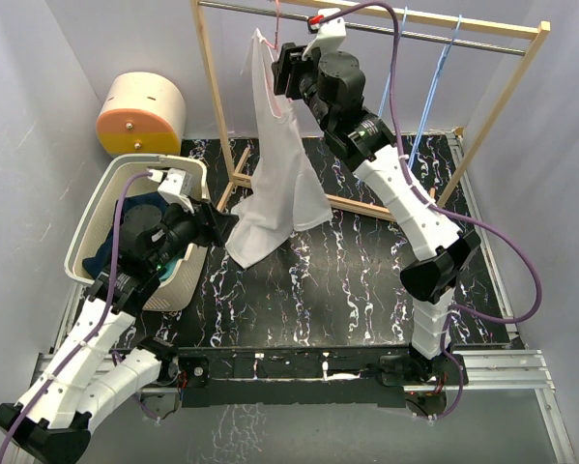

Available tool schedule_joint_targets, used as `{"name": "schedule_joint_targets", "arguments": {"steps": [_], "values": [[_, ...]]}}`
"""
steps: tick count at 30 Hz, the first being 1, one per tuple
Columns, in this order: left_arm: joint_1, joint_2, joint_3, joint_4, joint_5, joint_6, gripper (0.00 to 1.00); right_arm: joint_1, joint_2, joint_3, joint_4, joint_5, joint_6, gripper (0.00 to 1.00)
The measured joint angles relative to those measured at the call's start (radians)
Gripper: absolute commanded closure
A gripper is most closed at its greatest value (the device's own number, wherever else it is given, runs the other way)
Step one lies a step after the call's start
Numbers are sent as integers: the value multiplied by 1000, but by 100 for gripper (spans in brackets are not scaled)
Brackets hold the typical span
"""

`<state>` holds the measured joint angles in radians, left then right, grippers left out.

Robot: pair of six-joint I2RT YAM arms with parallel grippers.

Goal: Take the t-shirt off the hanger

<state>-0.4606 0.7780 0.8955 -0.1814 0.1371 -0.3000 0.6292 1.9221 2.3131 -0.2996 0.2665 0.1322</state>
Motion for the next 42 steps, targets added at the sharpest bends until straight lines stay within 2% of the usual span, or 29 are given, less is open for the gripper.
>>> {"name": "schedule_joint_targets", "arguments": {"steps": [2,3,5,8,15,16,18,19,31,42], "values": [[0,-6,-4,-7,0,0,42,0,2,-2,-13,-5,1,46],[0,-9,-9,-9,0,-2,42,0,2,-4,-17,-7,1,49],[0,-14,-15,-15,0,-6,42,0,2,-4,-18,-12,0,64],[0,-19,-26,-15,0,-11,42,0,2,-4,-20,-20,1,76],[0,-21,-31,-23,0,-18,42,0,5,-3,-37,-26,5,74],[0,-22,-31,-23,0,-18,42,0,9,1,-41,-27,5,75],[0,-23,-31,-26,0,-18,42,0,17,7,-42,-29,5,90],[0,-25,-31,-29,0,-18,42,0,20,7,-43,-31,4,92],[0,-37,-32,-39,1,-23,42,0,12,-50,38,-56,-11,92],[0,-42,-45,-37,5,-25,41,0,-149,-179,123,-95,-35,92]]}}
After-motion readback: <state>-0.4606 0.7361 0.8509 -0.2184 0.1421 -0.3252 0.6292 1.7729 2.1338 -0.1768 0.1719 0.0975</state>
